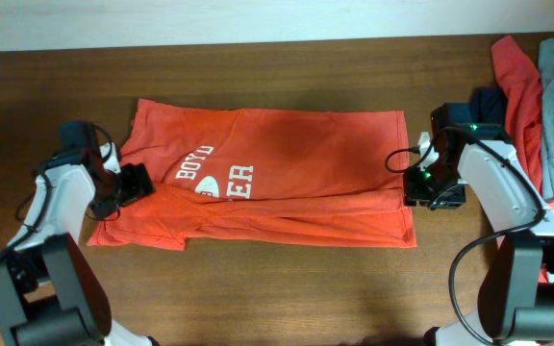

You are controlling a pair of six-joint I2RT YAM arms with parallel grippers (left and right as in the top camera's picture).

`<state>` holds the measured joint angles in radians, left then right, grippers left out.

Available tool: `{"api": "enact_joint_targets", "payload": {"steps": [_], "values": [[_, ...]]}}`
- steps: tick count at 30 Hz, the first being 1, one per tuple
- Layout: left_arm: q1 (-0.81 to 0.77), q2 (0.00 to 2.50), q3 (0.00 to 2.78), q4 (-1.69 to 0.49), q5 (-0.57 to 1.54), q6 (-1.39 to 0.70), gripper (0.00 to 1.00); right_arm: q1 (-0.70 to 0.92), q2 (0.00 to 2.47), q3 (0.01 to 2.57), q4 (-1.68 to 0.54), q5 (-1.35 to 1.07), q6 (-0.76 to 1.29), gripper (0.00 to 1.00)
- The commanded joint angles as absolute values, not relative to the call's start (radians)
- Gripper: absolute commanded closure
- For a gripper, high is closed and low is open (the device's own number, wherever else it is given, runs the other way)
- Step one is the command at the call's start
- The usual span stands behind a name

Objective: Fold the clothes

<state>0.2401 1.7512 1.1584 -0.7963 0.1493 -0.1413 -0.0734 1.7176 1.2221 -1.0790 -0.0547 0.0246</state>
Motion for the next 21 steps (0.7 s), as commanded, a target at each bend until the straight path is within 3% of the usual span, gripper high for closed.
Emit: {"api": "enact_joint_targets", "payload": {"steps": [1,9,16,21], "values": [[0.159,1.656,1.181,-0.857,0.141,-0.053,0.16,-0.079,1.708,1.235,-1.077,-0.073,0.015,0.47],[-0.094,1.647,1.138,-1.037,-0.035,-0.054,0.33,-0.079,1.708,1.235,-1.081,-0.098,0.015,0.46],[-0.243,1.647,1.042,-1.075,-0.195,-0.184,0.32,-0.079,1.708,1.235,-1.081,-0.102,0.015,0.46],[-0.266,1.648,0.976,-1.054,-0.293,-0.273,0.33,-0.079,1.708,1.235,-1.084,-0.106,0.015,0.46]]}}
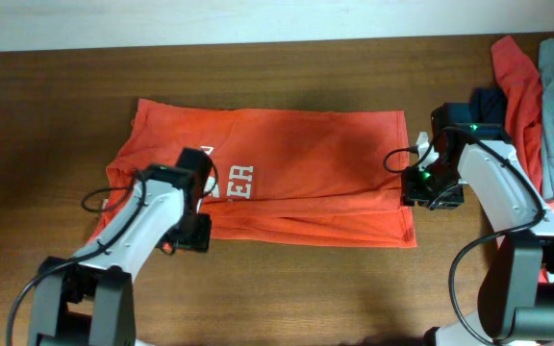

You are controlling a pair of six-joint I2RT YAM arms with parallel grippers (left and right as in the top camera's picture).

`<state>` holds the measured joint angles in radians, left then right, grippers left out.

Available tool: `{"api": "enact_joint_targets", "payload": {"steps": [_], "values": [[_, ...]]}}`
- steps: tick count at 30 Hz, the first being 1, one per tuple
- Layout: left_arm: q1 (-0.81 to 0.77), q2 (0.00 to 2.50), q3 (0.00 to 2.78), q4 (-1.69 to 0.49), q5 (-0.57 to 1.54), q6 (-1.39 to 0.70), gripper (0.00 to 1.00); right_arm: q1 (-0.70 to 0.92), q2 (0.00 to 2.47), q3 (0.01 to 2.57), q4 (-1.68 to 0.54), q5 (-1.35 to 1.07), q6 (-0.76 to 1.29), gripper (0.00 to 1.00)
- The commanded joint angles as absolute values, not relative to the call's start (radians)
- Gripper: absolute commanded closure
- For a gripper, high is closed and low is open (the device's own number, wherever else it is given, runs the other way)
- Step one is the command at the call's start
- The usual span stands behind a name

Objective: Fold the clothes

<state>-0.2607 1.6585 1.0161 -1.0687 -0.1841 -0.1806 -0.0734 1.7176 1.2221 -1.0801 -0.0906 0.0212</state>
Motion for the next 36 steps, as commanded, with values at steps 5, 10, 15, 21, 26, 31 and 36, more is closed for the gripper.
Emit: {"api": "enact_joint_targets", "payload": {"steps": [5,10,15,21,26,31,36], "values": [[-0.266,1.648,0.913,-0.936,-0.292,-0.284,0.33,-0.079,1.708,1.235,-1.085,-0.124,0.015,0.46],[-0.266,1.649,0.875,-0.859,-0.277,-0.284,0.34,-0.079,1.708,1.235,-1.089,-0.124,0.015,0.46],[-0.266,1.650,0.862,-0.850,-0.278,-0.284,0.60,-0.079,1.708,1.235,-1.096,-0.124,0.015,0.46],[-0.266,1.650,0.862,-0.845,-0.282,-0.284,0.89,-0.079,1.708,1.235,-1.096,-0.124,0.015,0.46],[-0.266,1.640,0.868,-0.855,-0.297,-0.284,1.00,-0.079,1.708,1.235,-1.096,-0.123,0.015,0.46],[-0.266,1.571,0.905,-0.876,-0.343,-0.284,1.00,-0.079,1.708,1.235,-1.095,-0.123,0.015,0.46],[-0.266,1.485,0.949,-0.851,-0.394,-0.283,1.00,-0.079,1.708,1.235,-1.095,-0.120,0.015,0.46]]}}
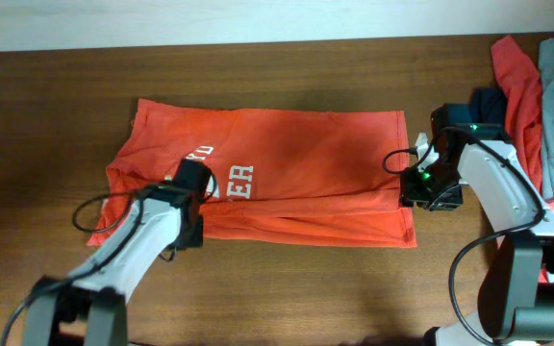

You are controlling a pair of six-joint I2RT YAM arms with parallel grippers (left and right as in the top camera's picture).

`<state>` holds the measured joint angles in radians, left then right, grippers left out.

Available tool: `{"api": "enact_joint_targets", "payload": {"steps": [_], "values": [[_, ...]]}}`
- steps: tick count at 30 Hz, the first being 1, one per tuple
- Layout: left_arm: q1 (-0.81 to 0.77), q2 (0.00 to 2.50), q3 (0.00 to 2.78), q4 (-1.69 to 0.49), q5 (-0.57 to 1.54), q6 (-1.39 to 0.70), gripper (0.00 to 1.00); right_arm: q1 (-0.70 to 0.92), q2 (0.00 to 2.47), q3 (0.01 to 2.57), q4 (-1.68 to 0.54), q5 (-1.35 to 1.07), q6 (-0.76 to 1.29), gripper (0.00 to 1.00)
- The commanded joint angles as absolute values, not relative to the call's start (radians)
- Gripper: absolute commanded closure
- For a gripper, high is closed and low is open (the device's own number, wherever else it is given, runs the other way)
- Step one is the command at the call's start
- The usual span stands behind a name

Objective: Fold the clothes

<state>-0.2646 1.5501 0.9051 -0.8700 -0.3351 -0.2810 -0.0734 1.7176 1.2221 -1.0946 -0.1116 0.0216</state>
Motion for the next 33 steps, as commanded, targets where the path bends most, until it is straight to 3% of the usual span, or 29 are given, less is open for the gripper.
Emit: {"api": "enact_joint_targets", "payload": {"steps": [1,5,7,8,10,18,25,26,27,28,33], "values": [[-0.266,1.472,0.949,-0.828,-0.393,-0.283,1.00,-0.079,1.708,1.235,-1.095,-0.120,0.015,0.46],[-0.266,1.475,0.949,-0.727,-0.381,-0.284,0.96,-0.079,1.708,1.235,-1.095,-0.121,0.015,0.46],[-0.266,1.489,0.949,-0.706,-0.378,-0.284,0.60,-0.079,1.708,1.235,-1.096,-0.120,0.015,0.46],[-0.266,1.496,0.949,-0.708,-0.377,-0.284,0.50,-0.079,1.708,1.235,-1.097,-0.120,0.015,0.46],[-0.266,1.509,0.949,-0.726,-0.359,-0.284,0.45,-0.079,1.708,1.235,-1.098,-0.120,0.015,0.46],[-0.266,1.519,0.949,-0.788,-0.345,-0.284,0.45,-0.079,1.708,1.235,-1.096,-0.121,0.015,0.46],[-0.265,1.519,0.949,-0.652,-0.450,-0.284,0.46,-0.079,1.708,1.235,-1.097,-0.121,0.015,0.46],[-0.261,1.520,0.949,-0.614,-0.427,-0.284,0.51,-0.079,1.708,1.235,-1.097,-0.121,0.015,0.46],[-0.248,1.528,0.949,-0.574,-0.359,-0.284,0.70,-0.079,1.708,1.235,-1.097,-0.121,0.015,0.46],[-0.240,1.538,0.949,-0.561,-0.329,-0.284,0.81,-0.079,1.708,1.235,-1.097,-0.120,0.014,0.46],[-0.213,1.619,0.949,-0.559,-0.258,-0.288,0.89,-0.079,1.708,1.235,-1.100,-0.120,0.014,0.46]]}}
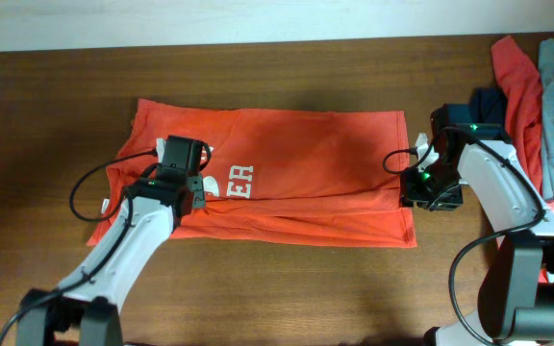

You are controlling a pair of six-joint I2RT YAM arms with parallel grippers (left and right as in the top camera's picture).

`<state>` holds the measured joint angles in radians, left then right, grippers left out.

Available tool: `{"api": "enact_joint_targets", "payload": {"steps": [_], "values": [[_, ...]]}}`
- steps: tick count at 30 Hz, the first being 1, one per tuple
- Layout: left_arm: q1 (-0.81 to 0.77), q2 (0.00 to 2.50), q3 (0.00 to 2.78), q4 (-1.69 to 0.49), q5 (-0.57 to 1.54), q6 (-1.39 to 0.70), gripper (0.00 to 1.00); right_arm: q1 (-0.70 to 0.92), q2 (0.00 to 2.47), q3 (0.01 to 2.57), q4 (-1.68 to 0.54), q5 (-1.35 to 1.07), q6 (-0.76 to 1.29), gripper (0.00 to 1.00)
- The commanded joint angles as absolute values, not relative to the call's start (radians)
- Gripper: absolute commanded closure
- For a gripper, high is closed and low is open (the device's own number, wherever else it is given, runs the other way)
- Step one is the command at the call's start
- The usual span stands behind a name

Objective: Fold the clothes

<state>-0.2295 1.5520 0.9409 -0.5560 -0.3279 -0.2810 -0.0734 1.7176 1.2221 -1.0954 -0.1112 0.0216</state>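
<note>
An orange T-shirt (pixel 306 163) with white lettering lies flat across the table, its lower part folded up into a long band. My left gripper (pixel 194 186) is over the shirt's left part, right beside the lettering, and its wrist hides the fingers. My right gripper (pixel 410 188) sits at the shirt's right edge, where the fold ends. From overhead I cannot tell how either pair of jaws stands.
A heap of other clothes (pixel 546 106), red, grey and dark blue, lies at the table's right end behind the right arm. The wooden table (pixel 287 288) shows bare in front of the shirt. A pale wall edge runs along the back.
My left gripper has moved from the shirt's lower edge, left of centre, up to the lettering. The right arm and the shirt's outline look unchanged.
My left gripper was first at the shirt's left edge, outside the cloth. It then stood over the shirt's lower left edge, and the left outline had shifted slightly. It stayed there, and now is by the lettering. The right gripper kept to the right edge throughout.
</note>
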Motion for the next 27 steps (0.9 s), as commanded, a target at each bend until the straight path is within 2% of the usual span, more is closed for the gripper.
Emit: {"api": "enact_joint_targets", "payload": {"steps": [1,9,10,13,16,25,26,27], "values": [[-0.213,1.637,0.949,-0.562,-0.251,-0.288,0.90,-0.079,1.708,1.235,-1.100,-0.120,0.014,0.46],[-0.213,1.781,0.949,-0.567,-0.149,-0.288,0.89,-0.079,1.708,1.235,-1.107,-0.120,0.014,0.46],[-0.213,1.796,0.949,-0.569,-0.149,-0.287,0.86,-0.079,1.708,1.235,-1.108,-0.120,0.014,0.46],[-0.213,1.822,0.949,-0.580,-0.150,-0.287,0.68,-0.079,1.708,1.235,-1.110,-0.120,0.014,0.46],[-0.213,1.825,0.949,-0.580,-0.153,-0.287,0.61,-0.079,1.708,1.235,-1.103,-0.120,0.014,0.46],[-0.213,1.825,0.949,-0.669,-0.153,-0.287,0.59,-0.079,1.716,1.235,-1.023,-0.120,0.002,0.46],[-0.213,1.825,0.949,-0.679,-0.153,-0.287,0.59,-0.079,1.724,1.235,-1.019,-0.121,0.002,0.47],[-0.213,1.825,0.949,-0.700,-0.153,-0.287,0.59,-0.079,1.746,1.235,-1.017,-0.121,0.002,0.53]]}}
